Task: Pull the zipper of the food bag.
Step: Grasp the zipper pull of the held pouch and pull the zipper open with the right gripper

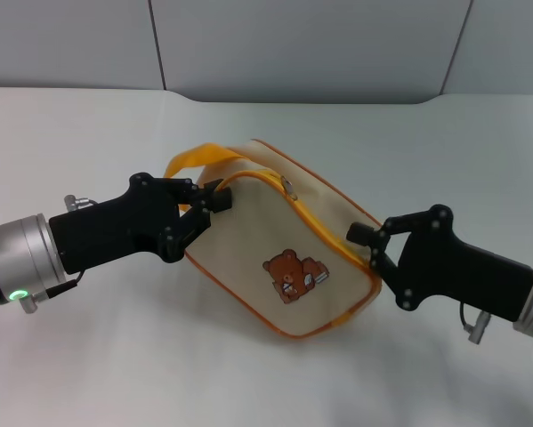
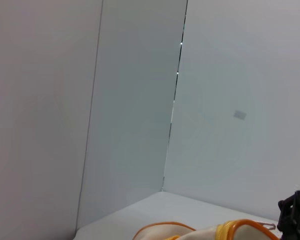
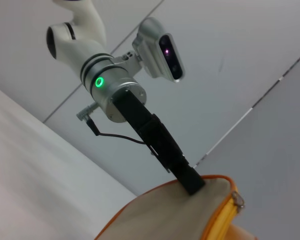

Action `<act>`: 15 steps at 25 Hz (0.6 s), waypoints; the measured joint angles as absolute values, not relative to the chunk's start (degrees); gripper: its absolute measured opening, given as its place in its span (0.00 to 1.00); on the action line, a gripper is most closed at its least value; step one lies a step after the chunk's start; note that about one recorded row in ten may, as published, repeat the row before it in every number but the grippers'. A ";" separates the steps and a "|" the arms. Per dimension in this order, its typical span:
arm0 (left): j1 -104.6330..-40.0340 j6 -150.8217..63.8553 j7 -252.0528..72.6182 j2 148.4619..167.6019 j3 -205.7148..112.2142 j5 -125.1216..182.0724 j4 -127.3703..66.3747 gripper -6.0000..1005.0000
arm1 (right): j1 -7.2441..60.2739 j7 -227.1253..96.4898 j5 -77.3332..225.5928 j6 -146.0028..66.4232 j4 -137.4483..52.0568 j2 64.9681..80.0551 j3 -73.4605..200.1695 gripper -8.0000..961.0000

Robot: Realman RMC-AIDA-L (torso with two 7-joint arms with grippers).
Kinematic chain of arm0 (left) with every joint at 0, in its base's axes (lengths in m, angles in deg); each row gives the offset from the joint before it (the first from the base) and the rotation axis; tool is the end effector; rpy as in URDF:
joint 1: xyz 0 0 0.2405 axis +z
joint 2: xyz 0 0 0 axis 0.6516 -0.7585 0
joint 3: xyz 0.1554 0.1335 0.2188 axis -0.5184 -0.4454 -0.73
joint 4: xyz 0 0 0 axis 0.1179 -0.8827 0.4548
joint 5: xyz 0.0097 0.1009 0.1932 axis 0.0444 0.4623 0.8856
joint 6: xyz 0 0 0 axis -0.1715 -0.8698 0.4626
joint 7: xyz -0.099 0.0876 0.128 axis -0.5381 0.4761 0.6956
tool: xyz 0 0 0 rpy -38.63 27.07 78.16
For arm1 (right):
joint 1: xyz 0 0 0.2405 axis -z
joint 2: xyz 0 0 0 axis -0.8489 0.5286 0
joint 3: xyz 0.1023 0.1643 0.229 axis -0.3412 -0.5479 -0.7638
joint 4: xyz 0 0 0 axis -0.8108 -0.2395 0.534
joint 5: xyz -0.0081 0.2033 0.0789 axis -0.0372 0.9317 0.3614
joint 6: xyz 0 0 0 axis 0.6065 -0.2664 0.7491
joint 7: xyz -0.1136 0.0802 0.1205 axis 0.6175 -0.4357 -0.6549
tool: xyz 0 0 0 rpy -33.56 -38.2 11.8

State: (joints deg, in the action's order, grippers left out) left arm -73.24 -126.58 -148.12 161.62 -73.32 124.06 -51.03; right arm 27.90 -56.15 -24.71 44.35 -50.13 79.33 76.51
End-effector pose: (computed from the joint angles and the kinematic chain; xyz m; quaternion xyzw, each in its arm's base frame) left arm -0.2693 0.3683 -0.0659 -0.9098 -0.1459 -0.3481 0.1728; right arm 0.2788 0.3323 -0.0931 -0.8620 -0.2558 0.2657 0.3477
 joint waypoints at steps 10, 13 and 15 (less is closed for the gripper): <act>-73.50 -127.47 -148.01 161.82 -73.85 124.07 -50.63 0.07 | 29.07 -71.18 -24.56 51.14 -52.81 78.98 73.68 0.11; -73.61 -128.05 -147.95 161.90 -73.88 124.07 -50.56 0.07 | 28.10 -81.50 -24.56 52.38 -54.91 78.99 74.14 0.13; -73.62 -128.21 -147.76 161.98 -73.88 124.07 -50.53 0.07 | 27.37 -87.69 -24.56 52.71 -55.36 78.98 74.33 0.15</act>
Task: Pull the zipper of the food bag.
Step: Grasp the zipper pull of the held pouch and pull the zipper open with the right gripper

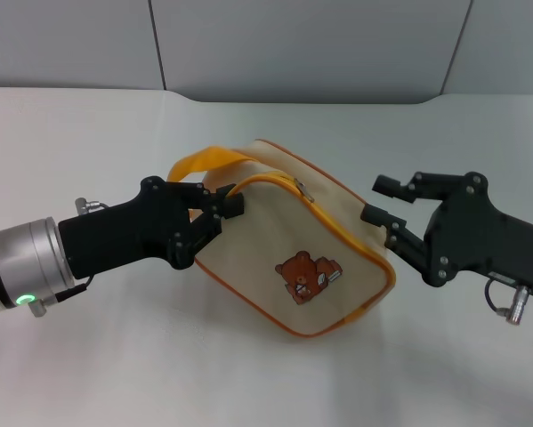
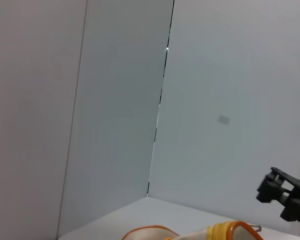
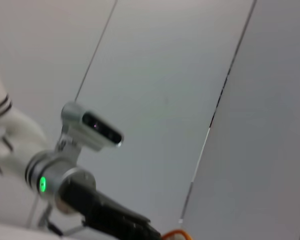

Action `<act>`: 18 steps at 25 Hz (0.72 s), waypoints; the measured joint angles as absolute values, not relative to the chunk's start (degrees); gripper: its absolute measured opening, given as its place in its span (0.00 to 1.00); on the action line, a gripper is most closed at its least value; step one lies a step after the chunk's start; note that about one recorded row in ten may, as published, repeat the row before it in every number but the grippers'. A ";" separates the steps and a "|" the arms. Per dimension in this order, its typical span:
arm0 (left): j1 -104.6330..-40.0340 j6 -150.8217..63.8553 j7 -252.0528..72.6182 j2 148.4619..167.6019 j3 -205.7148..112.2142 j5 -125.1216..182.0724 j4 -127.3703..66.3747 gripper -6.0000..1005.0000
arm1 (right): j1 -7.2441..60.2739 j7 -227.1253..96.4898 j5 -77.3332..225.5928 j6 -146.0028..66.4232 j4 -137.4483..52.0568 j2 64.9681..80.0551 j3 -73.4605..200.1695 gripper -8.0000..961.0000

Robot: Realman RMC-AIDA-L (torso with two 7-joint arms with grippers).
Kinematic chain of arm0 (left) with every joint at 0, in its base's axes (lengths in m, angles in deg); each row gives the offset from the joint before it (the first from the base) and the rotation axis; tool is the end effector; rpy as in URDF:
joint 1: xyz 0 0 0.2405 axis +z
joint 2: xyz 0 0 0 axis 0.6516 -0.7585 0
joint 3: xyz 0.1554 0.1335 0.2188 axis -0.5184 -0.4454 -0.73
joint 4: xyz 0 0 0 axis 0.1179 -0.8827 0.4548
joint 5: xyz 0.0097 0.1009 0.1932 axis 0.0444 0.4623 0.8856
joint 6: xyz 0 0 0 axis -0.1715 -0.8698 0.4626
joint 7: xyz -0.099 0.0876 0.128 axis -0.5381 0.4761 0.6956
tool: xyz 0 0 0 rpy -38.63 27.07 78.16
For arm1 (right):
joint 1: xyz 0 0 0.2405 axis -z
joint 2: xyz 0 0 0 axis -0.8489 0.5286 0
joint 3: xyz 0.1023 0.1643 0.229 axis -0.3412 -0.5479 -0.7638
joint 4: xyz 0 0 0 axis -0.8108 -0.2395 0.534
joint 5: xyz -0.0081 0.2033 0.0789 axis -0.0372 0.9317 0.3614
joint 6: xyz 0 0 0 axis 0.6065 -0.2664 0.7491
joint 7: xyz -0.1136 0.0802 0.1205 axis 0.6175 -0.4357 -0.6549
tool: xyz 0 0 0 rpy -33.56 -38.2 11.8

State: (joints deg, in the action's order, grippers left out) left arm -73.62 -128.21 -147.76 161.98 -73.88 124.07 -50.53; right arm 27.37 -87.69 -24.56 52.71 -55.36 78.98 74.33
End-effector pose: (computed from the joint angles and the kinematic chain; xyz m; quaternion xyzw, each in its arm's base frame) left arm -0.2614 0.3632 -0.0705 -0.9105 -0.1376 -0.3580 0.1546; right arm 0.2651 0.3347 -0.0612 -0.8806 -0.0719 0.3841 0.2680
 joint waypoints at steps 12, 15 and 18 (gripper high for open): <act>-74.00 -128.73 -145.65 162.14 -73.99 124.07 -48.69 0.07 | 23.13 -101.03 -24.77 49.30 -51.19 79.26 74.41 0.39; -74.18 -129.13 -145.19 162.13 -73.99 124.07 -48.14 0.07 | 22.28 -101.41 -25.05 47.61 -49.96 79.32 74.56 0.39; -74.20 -129.57 -144.96 162.06 -73.99 124.07 -47.99 0.07 | 21.82 -101.43 -25.30 46.50 -49.29 79.39 75.79 0.39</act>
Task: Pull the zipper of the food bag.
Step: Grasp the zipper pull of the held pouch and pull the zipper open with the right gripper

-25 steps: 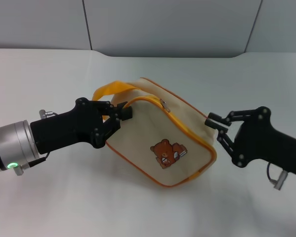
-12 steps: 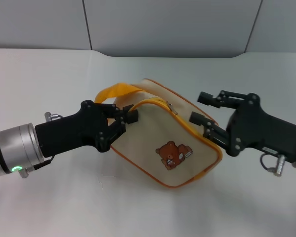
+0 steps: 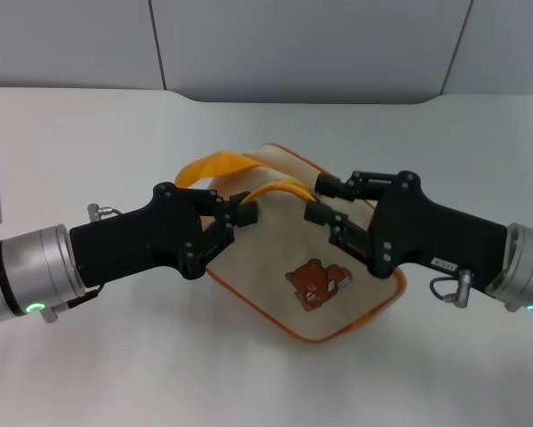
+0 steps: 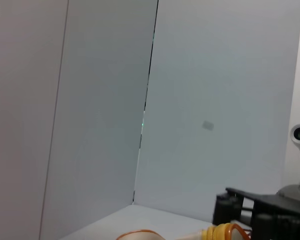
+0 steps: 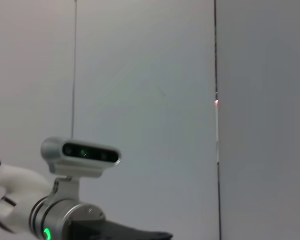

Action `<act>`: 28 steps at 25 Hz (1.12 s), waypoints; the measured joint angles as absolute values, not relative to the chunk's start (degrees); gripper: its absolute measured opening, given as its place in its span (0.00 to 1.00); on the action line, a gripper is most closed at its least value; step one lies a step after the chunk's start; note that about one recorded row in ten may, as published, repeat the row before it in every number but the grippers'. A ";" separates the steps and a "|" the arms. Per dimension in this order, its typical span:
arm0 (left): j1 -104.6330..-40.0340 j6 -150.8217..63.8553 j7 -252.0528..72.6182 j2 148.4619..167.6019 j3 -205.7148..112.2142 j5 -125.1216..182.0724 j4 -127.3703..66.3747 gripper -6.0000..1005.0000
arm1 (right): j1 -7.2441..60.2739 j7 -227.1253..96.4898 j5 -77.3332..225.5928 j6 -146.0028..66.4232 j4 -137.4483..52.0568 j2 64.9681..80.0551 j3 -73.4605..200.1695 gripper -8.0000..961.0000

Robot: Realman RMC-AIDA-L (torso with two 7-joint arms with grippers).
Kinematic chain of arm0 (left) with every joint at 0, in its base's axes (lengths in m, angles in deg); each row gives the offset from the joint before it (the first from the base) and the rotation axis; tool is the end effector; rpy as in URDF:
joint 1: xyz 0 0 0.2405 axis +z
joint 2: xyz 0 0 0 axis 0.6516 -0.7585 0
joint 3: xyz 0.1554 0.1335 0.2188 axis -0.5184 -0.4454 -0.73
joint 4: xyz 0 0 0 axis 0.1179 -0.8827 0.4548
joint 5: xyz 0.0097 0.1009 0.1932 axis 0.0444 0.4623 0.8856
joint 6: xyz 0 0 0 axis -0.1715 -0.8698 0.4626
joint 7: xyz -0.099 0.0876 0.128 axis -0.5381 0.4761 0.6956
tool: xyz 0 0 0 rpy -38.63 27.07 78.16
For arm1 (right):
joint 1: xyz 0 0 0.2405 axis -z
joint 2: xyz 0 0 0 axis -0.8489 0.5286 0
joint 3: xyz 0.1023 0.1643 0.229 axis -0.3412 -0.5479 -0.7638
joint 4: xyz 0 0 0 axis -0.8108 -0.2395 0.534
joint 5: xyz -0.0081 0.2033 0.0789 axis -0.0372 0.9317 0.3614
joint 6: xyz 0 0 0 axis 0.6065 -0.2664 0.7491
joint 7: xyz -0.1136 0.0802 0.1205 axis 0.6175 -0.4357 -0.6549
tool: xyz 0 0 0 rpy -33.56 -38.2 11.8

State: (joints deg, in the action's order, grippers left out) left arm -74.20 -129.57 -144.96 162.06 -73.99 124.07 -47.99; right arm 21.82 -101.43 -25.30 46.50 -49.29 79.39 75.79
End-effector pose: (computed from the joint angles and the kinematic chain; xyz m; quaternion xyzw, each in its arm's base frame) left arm -0.2546 0.3564 -0.0778 -0.9099 -0.1230 -0.3703 0.1407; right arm 0.2367 0.3536 -0.0930 -0.8929 0.0468 0.4076 0.1853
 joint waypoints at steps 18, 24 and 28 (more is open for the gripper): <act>-73.71 -130.78 -144.85 161.85 -73.97 124.23 -48.13 0.08 | 22.85 -106.16 -24.93 46.57 -51.68 79.12 76.54 0.05; -73.63 -130.88 -144.85 161.85 -73.97 124.46 -48.04 0.08 | 22.54 -106.40 -24.89 46.84 -51.72 79.15 76.40 0.01; -73.43 -130.88 -144.85 161.80 -73.97 124.47 -48.27 0.08 | 22.89 -105.34 -24.88 47.44 -52.05 79.16 76.12 0.04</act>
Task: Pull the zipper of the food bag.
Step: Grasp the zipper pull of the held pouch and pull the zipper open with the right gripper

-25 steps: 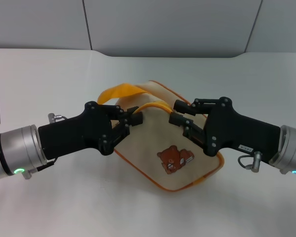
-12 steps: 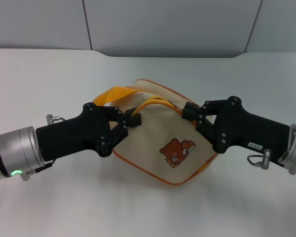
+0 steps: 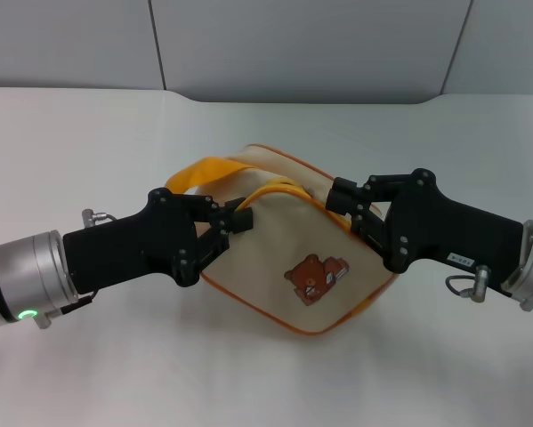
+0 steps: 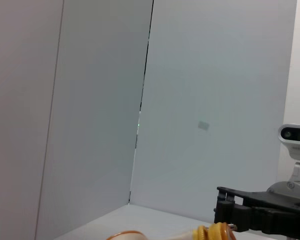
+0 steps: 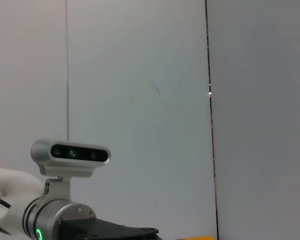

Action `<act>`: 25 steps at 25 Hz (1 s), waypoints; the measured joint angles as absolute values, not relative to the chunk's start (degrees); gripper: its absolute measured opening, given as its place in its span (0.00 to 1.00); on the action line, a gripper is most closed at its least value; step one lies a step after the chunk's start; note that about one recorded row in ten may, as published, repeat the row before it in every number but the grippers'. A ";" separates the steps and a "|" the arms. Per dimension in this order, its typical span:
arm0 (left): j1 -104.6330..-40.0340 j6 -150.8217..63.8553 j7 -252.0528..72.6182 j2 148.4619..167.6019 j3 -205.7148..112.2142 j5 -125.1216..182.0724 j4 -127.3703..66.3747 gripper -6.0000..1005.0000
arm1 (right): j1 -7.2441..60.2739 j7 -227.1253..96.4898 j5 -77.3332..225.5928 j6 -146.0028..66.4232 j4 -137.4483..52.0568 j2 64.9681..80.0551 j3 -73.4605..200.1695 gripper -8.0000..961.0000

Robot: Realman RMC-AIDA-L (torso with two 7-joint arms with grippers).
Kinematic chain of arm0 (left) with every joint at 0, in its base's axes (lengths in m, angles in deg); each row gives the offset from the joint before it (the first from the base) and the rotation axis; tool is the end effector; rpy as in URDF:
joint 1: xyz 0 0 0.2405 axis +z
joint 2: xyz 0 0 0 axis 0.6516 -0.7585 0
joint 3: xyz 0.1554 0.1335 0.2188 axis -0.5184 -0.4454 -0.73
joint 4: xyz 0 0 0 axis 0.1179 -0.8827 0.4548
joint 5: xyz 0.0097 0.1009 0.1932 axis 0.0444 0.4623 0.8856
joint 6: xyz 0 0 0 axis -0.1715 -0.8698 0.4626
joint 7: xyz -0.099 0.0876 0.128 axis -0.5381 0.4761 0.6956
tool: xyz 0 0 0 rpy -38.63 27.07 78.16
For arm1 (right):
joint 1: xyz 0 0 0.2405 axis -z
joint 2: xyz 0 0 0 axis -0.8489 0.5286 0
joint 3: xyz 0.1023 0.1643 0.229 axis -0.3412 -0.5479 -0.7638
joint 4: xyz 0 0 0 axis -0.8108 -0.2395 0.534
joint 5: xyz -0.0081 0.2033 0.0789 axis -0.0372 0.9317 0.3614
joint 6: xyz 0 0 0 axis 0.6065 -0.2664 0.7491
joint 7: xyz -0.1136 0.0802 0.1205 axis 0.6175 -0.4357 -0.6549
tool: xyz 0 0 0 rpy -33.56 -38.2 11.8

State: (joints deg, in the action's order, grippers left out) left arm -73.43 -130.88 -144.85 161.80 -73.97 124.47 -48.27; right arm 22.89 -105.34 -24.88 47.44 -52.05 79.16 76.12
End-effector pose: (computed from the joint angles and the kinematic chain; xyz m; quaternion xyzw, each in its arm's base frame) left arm -0.2583 0.3506 -0.0749 -0.9104 -0.1212 -0.3715 0.1362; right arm 0.2448 0.3546 -0.0824 -0.8928 0.0651 0.4054 0.1851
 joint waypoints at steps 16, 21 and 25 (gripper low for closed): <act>-73.32 -130.89 -144.15 161.76 -73.97 124.51 -48.11 0.08 | 21.87 -104.49 -24.98 47.09 -51.53 79.43 79.43 0.33; -73.33 -130.89 -144.15 161.77 -73.97 124.51 -48.10 0.08 | 21.93 -104.47 -24.78 47.05 -51.44 79.43 79.07 0.33; -73.34 -130.87 -144.15 161.77 -73.97 124.46 -48.13 0.08 | 22.01 -104.46 -24.76 47.02 -51.43 79.42 79.11 0.32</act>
State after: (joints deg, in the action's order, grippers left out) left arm -73.34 -130.87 -144.15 161.77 -73.97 124.46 -48.13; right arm 22.01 -104.46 -24.76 47.02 -51.43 79.42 79.11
